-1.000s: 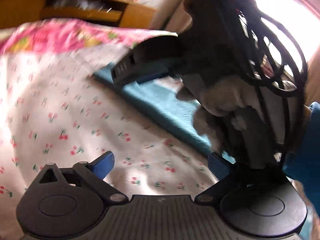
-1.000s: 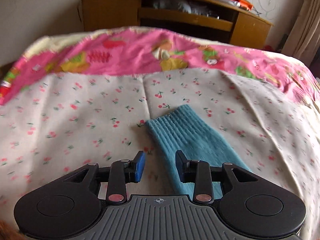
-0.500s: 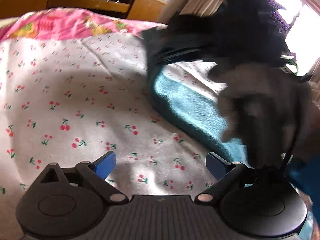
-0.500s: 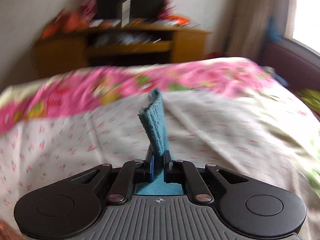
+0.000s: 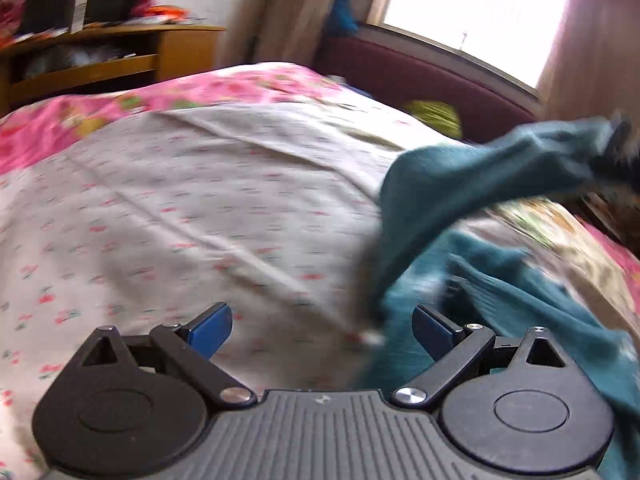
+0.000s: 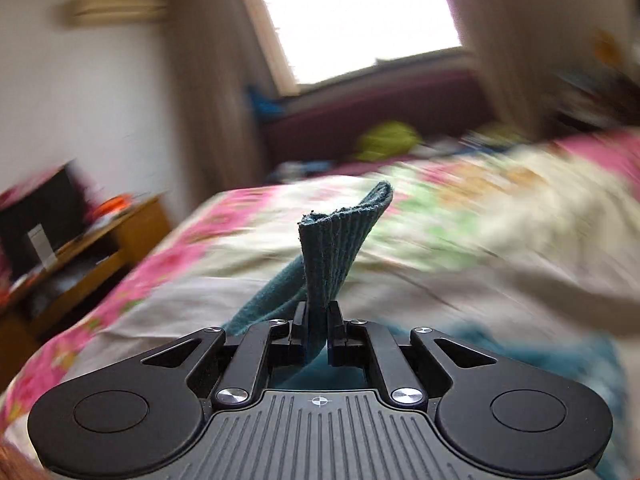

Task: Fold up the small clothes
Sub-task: 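Lay the held sleeve across the sweater body and open the right gripper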

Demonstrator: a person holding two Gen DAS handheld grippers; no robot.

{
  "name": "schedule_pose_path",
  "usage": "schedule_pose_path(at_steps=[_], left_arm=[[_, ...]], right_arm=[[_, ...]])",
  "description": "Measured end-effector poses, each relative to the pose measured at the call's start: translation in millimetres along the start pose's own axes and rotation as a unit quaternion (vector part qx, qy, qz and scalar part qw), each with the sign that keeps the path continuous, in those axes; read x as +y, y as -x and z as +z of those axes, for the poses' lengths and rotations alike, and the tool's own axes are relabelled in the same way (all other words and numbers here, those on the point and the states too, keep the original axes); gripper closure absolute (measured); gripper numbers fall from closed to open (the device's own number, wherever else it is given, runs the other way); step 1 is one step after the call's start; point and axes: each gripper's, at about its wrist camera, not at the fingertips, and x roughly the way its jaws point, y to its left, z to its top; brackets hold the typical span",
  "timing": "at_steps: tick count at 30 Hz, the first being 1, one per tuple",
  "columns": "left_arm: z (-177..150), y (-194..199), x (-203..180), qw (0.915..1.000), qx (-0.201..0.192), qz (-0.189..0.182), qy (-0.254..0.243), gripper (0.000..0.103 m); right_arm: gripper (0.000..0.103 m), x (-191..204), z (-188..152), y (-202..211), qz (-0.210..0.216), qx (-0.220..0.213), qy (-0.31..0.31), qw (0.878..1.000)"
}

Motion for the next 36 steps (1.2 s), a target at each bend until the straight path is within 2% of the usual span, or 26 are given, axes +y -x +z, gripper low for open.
schedule_pose_path(at_steps=[3, 7, 12, 16, 19, 21, 25, 27, 28, 29, 36], left_arm=[[-2.4, -2.6, -46.3, 0.9963, 0.002, -0.01, -0.085, 0.0], [-16.7, -24.3, -92.2, 0.9827, 0.035, -0.008, -0.181, 0.0], [-40.5, -43.8, -123.5, 0.958, 0.058, 0.018, -0.28, 0.0], [-40.4, -41.5, -133.0, 0.9468, 0.047, 0.038, -0.316, 0.0], [-35.4, -42.1, -143.0, 0.9368, 0.037, 0.056, -0.343, 0.0], [-34.4, -43.0, -150.9, 0.9331, 0.035, 0.059, -0.353, 0.0], [-33.6, -47.3, -167.3, 0.9315, 0.035, 0.055, -0.358, 0.0], [-31.3, -49.1, -175.5, 0.9319, 0.032, 0.052, -0.358, 0.0], [-29.0, -50.1, -179.4, 0.9327, 0.032, 0.05, -0.356, 0.0], [-26.3, -50.9, -182.6, 0.9342, 0.032, 0.048, -0.352, 0.0], [-7.3, -55.2, -204.3, 0.9486, 0.017, 0.024, -0.315, 0.0]], right_arm=[[0.097, -63.8, -32.1, 3.5, -0.052, 0.014, -0.068, 0.996], [0.097, -113.4, -74.7, 5.5, -0.064, 0.035, -0.128, 0.989], [0.096, -133.1, -100.2, 7.0, -0.033, 0.023, -0.167, 0.985], [0.095, -147.0, -113.2, 13.0, 0.001, 0.009, -0.202, 0.979], [0.091, -151.7, -110.8, 13.1, 0.019, 0.01, -0.213, 0.977], [0.089, -154.7, -109.4, 11.0, 0.024, 0.009, -0.222, 0.975], [0.084, -158.1, -107.2, 8.4, 0.036, 0.007, -0.238, 0.97], [0.084, -160.8, -108.0, 10.5, 0.042, 0.001, -0.245, 0.969], [0.089, -162.7, -107.4, 11.4, 0.045, -0.003, -0.251, 0.967], [0.094, -164.8, -106.5, 12.5, 0.043, -0.003, -0.257, 0.965], [0.096, -173.1, -99.3, 25.1, 0.043, -0.037, -0.264, 0.963]])
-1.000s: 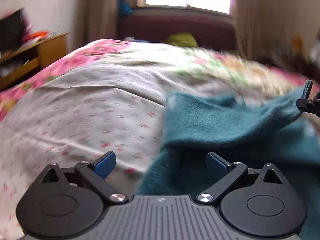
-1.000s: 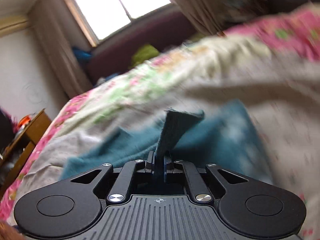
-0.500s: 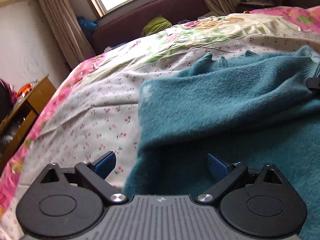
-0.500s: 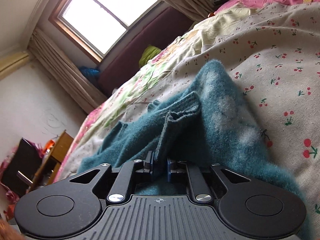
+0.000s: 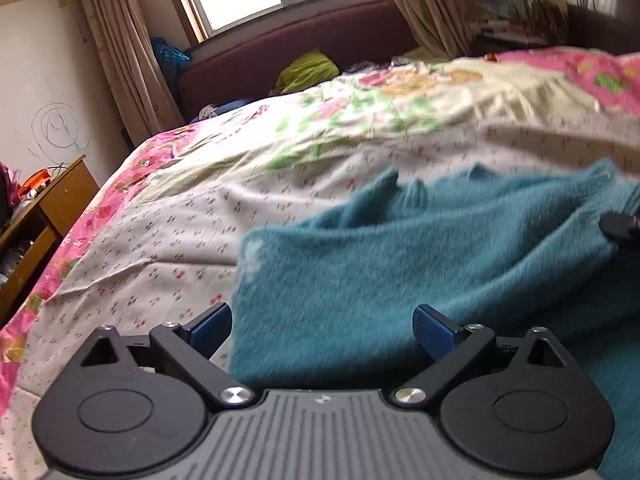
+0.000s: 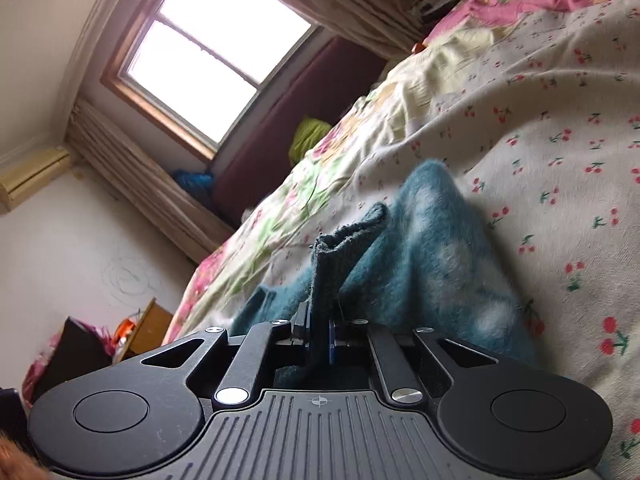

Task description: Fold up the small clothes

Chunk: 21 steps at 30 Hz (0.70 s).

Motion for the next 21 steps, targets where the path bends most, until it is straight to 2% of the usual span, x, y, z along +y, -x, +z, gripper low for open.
schedule_pose_path(at_steps=[2, 4, 7, 9, 11, 15, 17, 18, 21], left_arm=[[4.3, -4.7, -4.7, 1.0, -0.005, -0.003, 0.004, 0.0], [4.1, -15.6, -11.2, 1.0, 0.003, -0.007, 0.001, 0.0], [-9.2, -39.7, -20.9, 0.999, 0.036, -0.002, -0.026, 0.0], [-14.8, -40.7, -15.5, 0.9994, 0.029, -0.015, -0.013, 0.0], [-11.7, -38.4, -9.8, 0.999, 0.037, -0.024, -0.001, 0.0], [-3.6, -31.1, -2.9, 0.9987, 0.033, -0.036, 0.017, 0.0], [2.7, -29.4, -2.3, 0.9983, 0.027, -0.044, 0.028, 0.0], [5.9, -29.3, -3.8, 0.9981, 0.025, -0.046, 0.03, 0.0], [11.6, -32.2, -14.5, 0.9983, 0.018, -0.05, 0.022, 0.0]], right_arm=[[0.096, -7.4, -0.9, -5.3, -0.019, 0.012, -0.006, 1.0], [0.096, -14.7, -3.5, -15.4, -0.037, 0.044, -0.004, 0.998], [0.094, -13.2, -4.6, -12.8, -0.039, 0.041, -0.004, 0.998], [0.092, -12.8, -3.2, -8.7, -0.039, 0.033, -0.02, 0.998], [0.09, -11.5, -2.0, 1.7, -0.048, 0.001, -0.035, 0.998], [0.088, -6.5, -0.8, 36.6, -0.085, -0.111, -0.047, 0.989], [0.088, -1.0, 3.3, 47.5, -0.076, -0.141, -0.027, 0.987], [0.087, 4.6, 4.8, 47.8, -0.062, -0.14, -0.006, 0.988], [0.077, 21.1, -1.4, 32.3, -0.006, -0.096, 0.048, 0.994]])
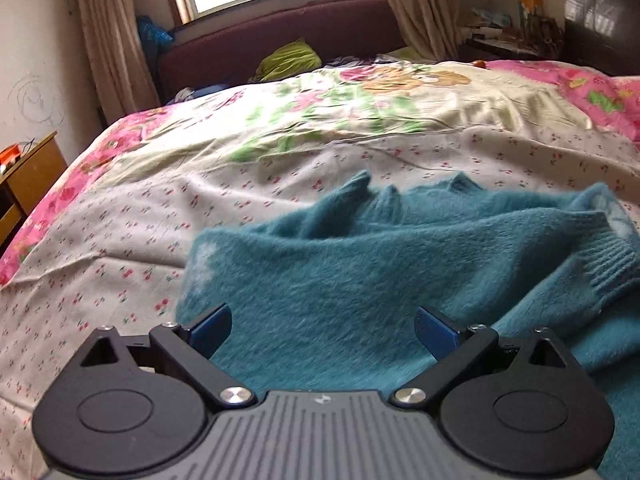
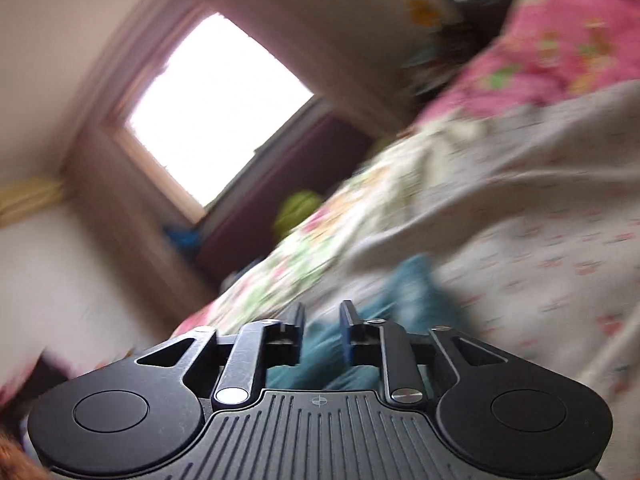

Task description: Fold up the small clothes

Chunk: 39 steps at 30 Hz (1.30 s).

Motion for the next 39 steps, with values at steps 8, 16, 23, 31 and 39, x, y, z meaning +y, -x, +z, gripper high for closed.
schedule_pose_path(at_steps=[8, 16, 23, 31, 39], left_arm=[[-16.0, -3.5, -27.2, 0.9989, 0.019, -0.004, -0.042, 0.0], [-20.8, 14.5, 8.5, 0.9988, 0.033, 0.028, -0.023, 0.0], [-77.3, 42.0, 76.8, 0.9927, 0.094, 0.073, 0.018, 0.0], [-141.4, 91.5, 121.5, 0.9865, 0.135, 0.034, 0.087, 0.0], [-152.9, 133.4, 109.2, 0.9914, 0.126, -0.021, 0.03, 0.0]], right_arm=[[0.102, -32.7, -30.9, -51.4, -0.016, 0.142, -0.071, 0.987], [0.103, -20.1, -26.1, -41.0, -0.047, 0.143, -0.018, 0.988], [0.086, 11.2, -20.3, 7.8, -0.046, 0.168, 0.023, 0.985], [0.079, 6.8, -25.7, 126.5, -0.088, 0.225, 0.062, 0.968], [0.074, 15.2, -37.8, 210.7, -0.162, 0.26, 0.101, 0.947]])
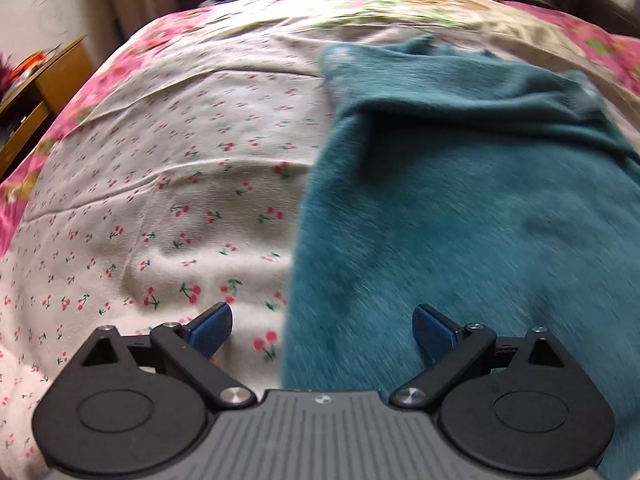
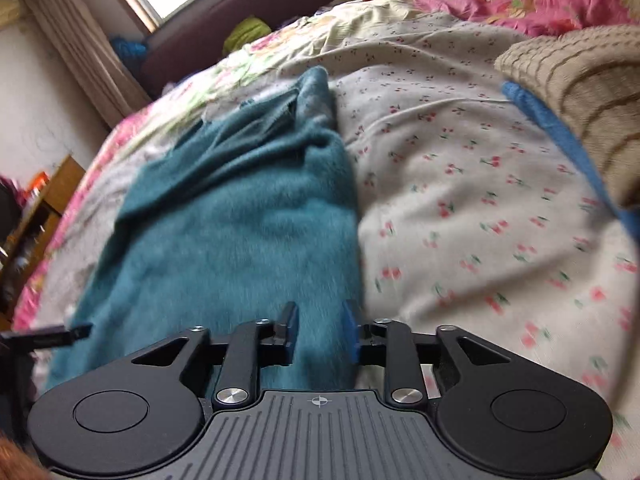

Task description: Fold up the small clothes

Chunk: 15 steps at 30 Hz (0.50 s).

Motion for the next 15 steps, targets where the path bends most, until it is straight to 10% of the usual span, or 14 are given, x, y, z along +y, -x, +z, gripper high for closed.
schedule_pose_path(at_steps=[15], left_arm=[[-42.7, 39.0, 13.6, 0.9972, 0.021, -0.072, 0.005, 0.011]], right_arm=[[0.069, 20.0, -34.1, 12.0, -0.019, 0.058, 0.03, 0.998]])
